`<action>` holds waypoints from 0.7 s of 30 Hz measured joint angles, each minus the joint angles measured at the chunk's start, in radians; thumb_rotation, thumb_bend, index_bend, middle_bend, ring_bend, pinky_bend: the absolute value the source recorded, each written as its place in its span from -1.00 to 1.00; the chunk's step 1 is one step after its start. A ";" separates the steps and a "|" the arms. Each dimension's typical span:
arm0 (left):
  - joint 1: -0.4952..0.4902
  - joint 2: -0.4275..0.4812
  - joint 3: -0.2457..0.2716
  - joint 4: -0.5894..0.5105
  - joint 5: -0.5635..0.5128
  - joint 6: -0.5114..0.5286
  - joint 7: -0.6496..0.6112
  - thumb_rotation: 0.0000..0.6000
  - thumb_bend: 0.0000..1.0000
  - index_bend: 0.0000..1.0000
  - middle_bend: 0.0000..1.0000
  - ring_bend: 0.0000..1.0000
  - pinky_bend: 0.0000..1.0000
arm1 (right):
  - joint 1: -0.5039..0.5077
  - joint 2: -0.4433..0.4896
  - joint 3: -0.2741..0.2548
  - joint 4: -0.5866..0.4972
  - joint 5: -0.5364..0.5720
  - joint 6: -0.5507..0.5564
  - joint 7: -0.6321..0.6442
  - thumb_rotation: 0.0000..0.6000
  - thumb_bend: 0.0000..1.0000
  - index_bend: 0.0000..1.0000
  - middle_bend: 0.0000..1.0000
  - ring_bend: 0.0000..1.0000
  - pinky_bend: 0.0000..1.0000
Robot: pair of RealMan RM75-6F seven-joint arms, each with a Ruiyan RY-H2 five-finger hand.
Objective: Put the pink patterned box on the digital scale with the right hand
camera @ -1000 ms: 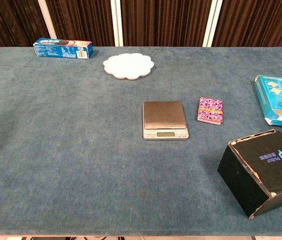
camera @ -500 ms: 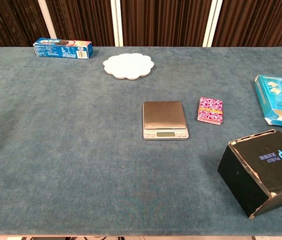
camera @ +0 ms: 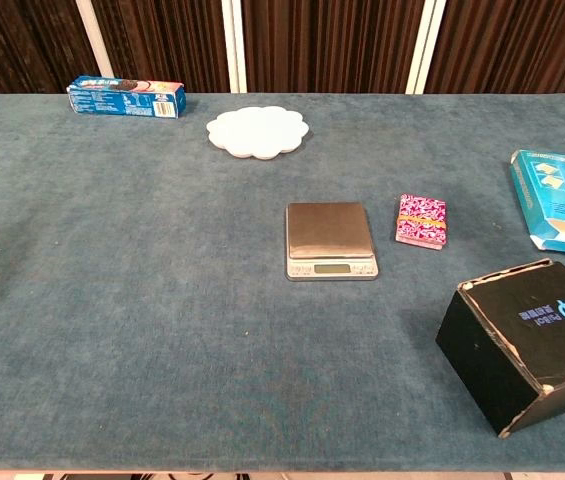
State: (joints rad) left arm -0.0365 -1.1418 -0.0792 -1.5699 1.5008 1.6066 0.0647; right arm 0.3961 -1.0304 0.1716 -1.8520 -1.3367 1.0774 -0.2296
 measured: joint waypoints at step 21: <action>0.002 0.007 -0.005 -0.004 -0.016 -0.007 -0.012 1.00 0.33 -0.90 -1.00 -1.00 -1.00 | 0.529 -0.316 0.067 -0.003 0.973 -0.091 -0.524 1.00 -0.38 -1.00 -1.00 -1.00 -1.00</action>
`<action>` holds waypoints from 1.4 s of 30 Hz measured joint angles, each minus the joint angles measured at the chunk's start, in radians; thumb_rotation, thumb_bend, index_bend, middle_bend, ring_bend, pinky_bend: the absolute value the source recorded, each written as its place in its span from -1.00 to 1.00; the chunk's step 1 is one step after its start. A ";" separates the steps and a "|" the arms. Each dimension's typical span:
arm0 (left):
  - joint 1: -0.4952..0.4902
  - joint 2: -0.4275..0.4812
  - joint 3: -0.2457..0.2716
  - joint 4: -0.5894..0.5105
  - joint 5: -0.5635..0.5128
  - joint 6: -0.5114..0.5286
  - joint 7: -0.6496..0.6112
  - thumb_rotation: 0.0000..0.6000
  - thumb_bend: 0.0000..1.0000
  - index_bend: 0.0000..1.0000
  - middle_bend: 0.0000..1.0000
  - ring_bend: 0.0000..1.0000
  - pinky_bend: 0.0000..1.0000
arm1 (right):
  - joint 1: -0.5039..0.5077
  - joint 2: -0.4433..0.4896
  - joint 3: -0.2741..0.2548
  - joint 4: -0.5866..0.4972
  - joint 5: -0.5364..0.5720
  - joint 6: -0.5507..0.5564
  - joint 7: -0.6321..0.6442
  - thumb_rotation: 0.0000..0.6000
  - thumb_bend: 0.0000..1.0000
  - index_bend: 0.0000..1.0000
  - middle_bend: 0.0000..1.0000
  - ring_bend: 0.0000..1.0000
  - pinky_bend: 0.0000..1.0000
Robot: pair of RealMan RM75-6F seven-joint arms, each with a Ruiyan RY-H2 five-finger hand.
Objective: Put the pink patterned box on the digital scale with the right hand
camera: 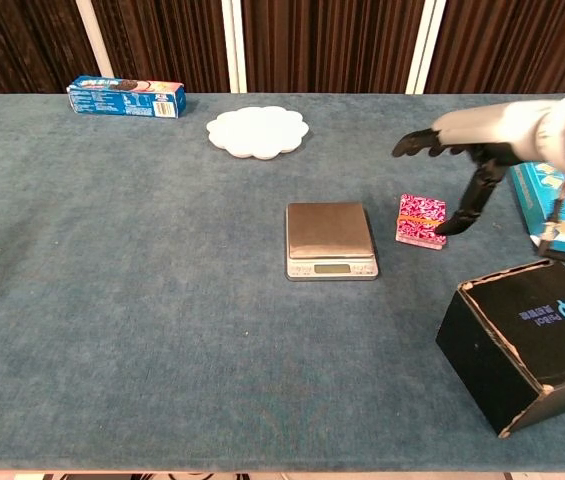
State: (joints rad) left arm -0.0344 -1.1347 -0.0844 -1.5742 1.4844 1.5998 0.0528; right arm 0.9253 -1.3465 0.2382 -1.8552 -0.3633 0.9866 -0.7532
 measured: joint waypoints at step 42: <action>0.006 0.005 -0.003 -0.004 -0.008 0.001 0.000 1.00 0.33 -0.89 -1.00 -1.00 -1.00 | 0.132 -0.303 -0.010 0.393 0.227 0.124 -0.161 1.00 -0.38 -1.00 -0.95 -0.75 -1.00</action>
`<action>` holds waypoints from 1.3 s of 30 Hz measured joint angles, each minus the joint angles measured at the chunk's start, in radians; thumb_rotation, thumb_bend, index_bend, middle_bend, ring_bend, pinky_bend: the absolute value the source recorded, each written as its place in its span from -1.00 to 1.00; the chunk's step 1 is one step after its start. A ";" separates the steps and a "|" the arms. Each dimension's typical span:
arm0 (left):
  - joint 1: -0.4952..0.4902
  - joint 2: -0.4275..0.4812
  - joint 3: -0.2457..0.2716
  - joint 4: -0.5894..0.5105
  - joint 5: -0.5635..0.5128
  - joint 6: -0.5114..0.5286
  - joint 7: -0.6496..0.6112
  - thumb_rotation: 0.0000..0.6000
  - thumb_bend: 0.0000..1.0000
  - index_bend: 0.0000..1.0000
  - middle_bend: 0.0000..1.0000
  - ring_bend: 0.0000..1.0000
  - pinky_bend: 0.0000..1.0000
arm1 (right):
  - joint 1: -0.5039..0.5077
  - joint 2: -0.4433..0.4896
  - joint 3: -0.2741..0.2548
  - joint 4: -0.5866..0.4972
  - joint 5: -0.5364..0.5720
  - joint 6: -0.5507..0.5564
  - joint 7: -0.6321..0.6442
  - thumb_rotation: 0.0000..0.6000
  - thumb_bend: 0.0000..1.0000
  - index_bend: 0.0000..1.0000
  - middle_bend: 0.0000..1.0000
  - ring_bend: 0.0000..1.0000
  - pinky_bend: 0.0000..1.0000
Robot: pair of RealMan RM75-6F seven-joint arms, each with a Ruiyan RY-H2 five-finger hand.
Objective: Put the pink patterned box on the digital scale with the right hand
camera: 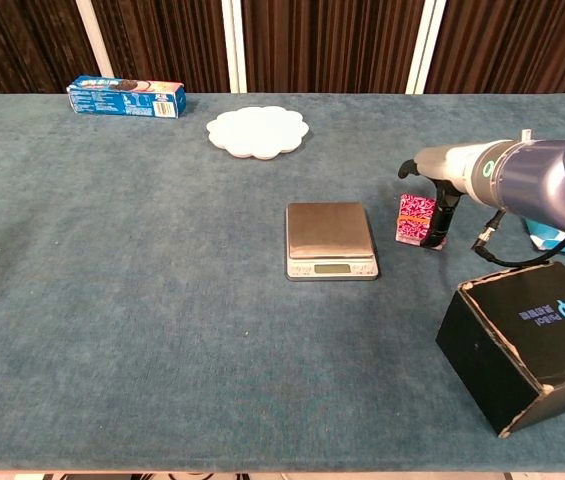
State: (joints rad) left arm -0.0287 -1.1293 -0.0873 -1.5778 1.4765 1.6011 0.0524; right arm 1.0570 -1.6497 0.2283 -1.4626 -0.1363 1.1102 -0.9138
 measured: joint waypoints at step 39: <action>0.003 0.002 -0.003 -0.006 -0.007 -0.001 -0.008 1.00 0.33 -0.89 -1.00 -1.00 -1.00 | -0.001 0.003 0.078 -0.077 -0.075 0.034 -0.006 1.00 -0.38 -1.00 -0.32 -0.41 -0.97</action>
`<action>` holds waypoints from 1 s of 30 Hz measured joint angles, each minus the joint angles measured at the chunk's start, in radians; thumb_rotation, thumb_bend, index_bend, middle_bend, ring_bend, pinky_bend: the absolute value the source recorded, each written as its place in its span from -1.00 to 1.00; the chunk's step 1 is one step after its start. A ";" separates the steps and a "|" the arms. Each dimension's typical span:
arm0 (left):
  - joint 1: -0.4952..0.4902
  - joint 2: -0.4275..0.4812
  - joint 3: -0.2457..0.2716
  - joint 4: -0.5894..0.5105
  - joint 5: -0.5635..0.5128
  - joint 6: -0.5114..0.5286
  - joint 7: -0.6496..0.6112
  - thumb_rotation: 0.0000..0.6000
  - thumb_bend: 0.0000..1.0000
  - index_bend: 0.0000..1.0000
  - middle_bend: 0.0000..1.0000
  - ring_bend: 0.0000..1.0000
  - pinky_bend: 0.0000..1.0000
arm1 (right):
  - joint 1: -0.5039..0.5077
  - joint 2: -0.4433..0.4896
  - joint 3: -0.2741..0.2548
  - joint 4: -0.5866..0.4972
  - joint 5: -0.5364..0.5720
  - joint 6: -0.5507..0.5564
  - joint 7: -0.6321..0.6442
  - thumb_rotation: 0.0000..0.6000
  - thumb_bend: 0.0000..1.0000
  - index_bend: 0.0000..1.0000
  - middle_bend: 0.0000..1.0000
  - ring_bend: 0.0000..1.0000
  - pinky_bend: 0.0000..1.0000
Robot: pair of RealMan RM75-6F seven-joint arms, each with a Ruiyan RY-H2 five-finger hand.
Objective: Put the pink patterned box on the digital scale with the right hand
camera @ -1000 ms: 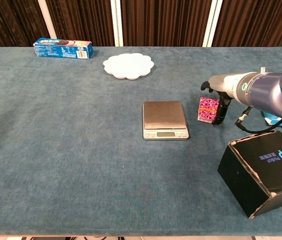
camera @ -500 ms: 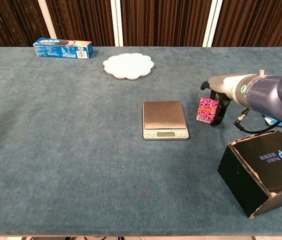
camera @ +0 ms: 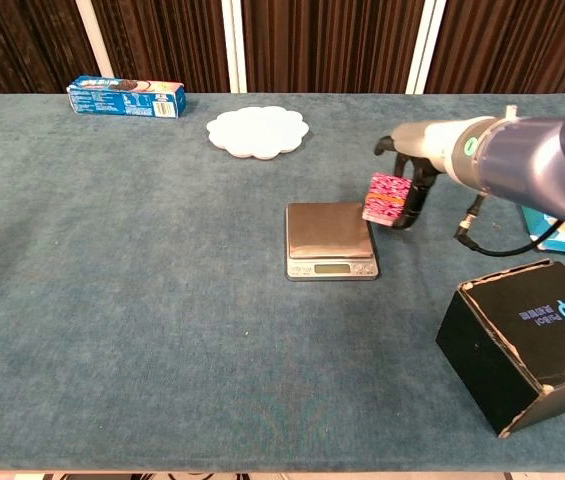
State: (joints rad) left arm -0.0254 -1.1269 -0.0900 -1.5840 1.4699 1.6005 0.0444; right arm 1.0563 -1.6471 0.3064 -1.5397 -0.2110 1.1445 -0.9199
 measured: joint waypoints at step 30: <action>0.004 0.002 -0.004 0.002 -0.005 0.005 -0.007 1.00 0.33 -0.89 -1.00 -1.00 -1.00 | 0.072 -0.116 0.015 0.009 -0.002 0.017 -0.047 1.00 -0.38 -1.00 -0.90 -0.92 -1.00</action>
State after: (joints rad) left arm -0.0213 -1.1253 -0.0941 -1.5819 1.4652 1.6059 0.0371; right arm 1.1281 -1.7635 0.3212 -1.5306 -0.2129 1.1614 -0.9673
